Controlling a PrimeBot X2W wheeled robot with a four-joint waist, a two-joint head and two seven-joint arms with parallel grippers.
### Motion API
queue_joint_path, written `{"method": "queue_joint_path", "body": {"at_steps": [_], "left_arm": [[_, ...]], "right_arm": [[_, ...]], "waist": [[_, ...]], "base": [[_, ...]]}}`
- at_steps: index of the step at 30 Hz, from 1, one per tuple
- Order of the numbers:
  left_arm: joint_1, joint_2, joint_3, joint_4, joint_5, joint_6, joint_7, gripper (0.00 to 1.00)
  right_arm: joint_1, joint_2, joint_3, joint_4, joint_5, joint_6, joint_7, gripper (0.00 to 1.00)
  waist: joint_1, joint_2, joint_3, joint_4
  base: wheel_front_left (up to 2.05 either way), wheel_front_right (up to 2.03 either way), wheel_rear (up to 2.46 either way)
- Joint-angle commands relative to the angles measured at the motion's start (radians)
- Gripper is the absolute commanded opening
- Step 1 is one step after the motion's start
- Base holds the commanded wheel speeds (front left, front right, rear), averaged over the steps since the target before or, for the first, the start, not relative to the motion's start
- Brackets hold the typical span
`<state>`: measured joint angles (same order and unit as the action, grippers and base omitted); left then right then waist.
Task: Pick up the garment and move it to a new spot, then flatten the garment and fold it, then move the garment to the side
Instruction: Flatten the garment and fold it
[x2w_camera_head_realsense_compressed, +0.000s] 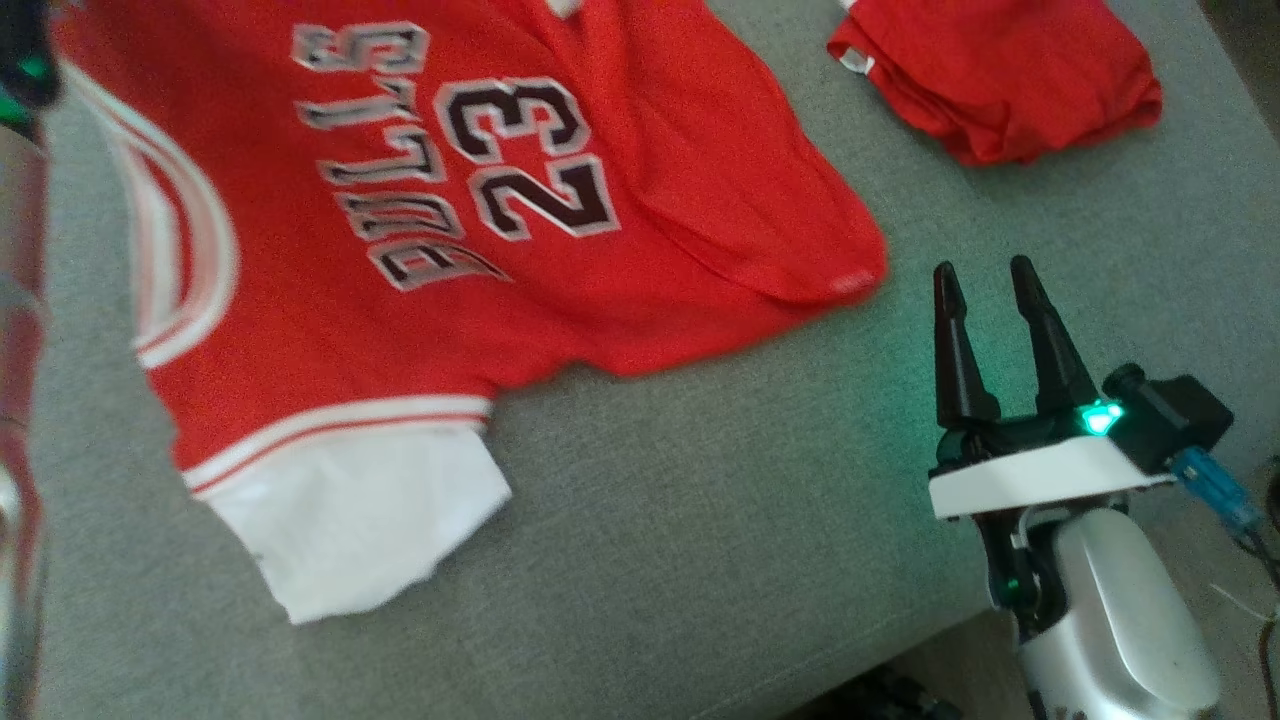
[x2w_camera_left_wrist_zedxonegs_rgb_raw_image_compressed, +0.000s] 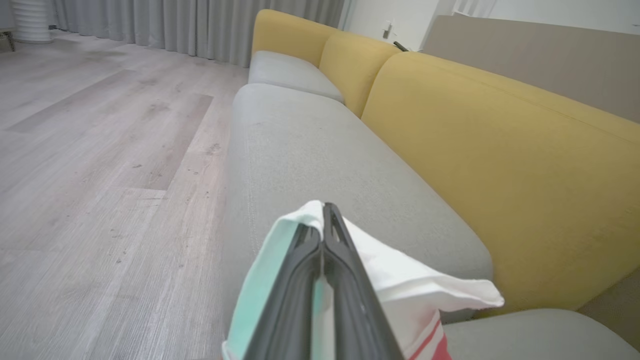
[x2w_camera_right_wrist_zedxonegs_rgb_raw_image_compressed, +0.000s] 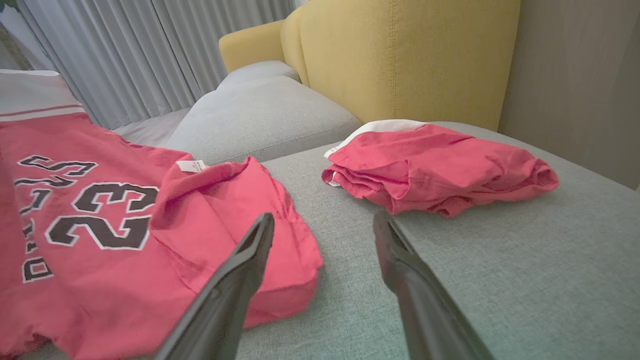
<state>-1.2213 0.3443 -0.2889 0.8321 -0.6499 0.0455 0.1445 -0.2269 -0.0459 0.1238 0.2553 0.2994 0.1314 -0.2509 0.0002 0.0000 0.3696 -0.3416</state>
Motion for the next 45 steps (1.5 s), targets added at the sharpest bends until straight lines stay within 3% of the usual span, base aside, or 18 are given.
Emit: {"method": "queue_joint_path", "body": {"at_steps": [1,3,4,5,15,20,26,31,37,38,40,45], "left_arm": [[-0.08,0.057,0.024,-0.019,0.012,0.01,-0.017,0.0],[-0.117,0.065,0.026,0.018,0.02,0.016,-0.037,0.0],[-0.132,0.066,0.027,0.034,0.026,0.021,-0.056,0.93],[-0.146,0.066,0.025,0.05,0.034,0.029,-0.076,1.0],[-0.142,0.005,-0.041,0.166,0.081,-0.043,-0.248,1.0],[-0.059,-0.033,-0.085,0.177,0.1,-0.098,-0.34,1.0],[0.102,-0.073,-0.133,0.103,0.134,-0.12,-0.398,1.0],[0.308,-0.095,-0.146,-0.061,0.172,-0.087,-0.405,1.0],[0.64,-0.133,-0.116,-0.332,0.216,0.003,-0.406,1.0],[0.738,-0.155,-0.105,-0.408,0.235,0.04,-0.406,1.0],[0.821,-0.182,-0.101,-0.472,0.259,0.066,-0.406,1.0],[0.905,-0.216,-0.087,-0.532,0.291,0.082,-0.406,1.0]], "right_arm": [[-0.026,-0.004,0.024,-0.033,0.006,-0.001,-0.011,1.0],[-0.037,-0.004,0.033,-0.034,0.01,-0.001,-0.011,1.0],[-0.042,-0.004,0.038,-0.035,0.011,-0.001,-0.011,1.0],[-0.046,-0.004,0.041,-0.036,0.013,-0.001,-0.011,1.0],[-0.063,-0.004,0.046,-0.046,-0.012,-0.001,-0.011,1.0],[-0.049,-0.004,0.022,-0.043,-0.046,-0.001,-0.011,1.0],[-0.013,-0.004,-0.01,-0.04,-0.09,-0.001,-0.011,1.0],[0.029,-0.004,-0.033,-0.038,-0.112,-0.001,-0.011,1.0],[0.067,-0.004,-0.051,-0.037,-0.124,-0.001,-0.011,1.0],[0.077,-0.004,-0.056,-0.037,-0.128,-0.001,-0.011,1.0],[0.085,-0.004,-0.063,-0.036,-0.13,-0.001,-0.011,1.0],[0.077,-0.004,-0.066,-0.034,-0.15,-0.001,-0.011,1.0]], "waist": [[-0.0002,0.0,0.024,-0.018],[-0.0002,0.0,0.039,-0.023],[-0.0002,0.0,0.044,-0.023],[-0.0002,0.0,0.049,-0.021],[-0.0002,0.0,0.028,0.054],[-0.0002,0.0,-0.031,0.124],[-0.0002,0.0,-0.109,0.222],[-0.0002,0.0,-0.171,0.291],[-0.0002,0.0,-0.209,0.336],[-0.0002,0.0,-0.212,0.347],[-0.0002,0.0,-0.208,0.358],[-0.0002,0.0,-0.189,0.376]], "base": [[0.0,0.0,0.0],[0.0,0.0,0.0],[0.0,0.0,0.0],[0.0,0.0,0.0],[0.0,0.0,0.0],[0.0,0.0,0.0],[0.0,0.0,0.0],[0.0,0.0,0.0],[0.0,0.0,0.0],[0.0,0.0,0.0],[0.0,0.0,0.0],[0.0,0.0,0.0]]}}
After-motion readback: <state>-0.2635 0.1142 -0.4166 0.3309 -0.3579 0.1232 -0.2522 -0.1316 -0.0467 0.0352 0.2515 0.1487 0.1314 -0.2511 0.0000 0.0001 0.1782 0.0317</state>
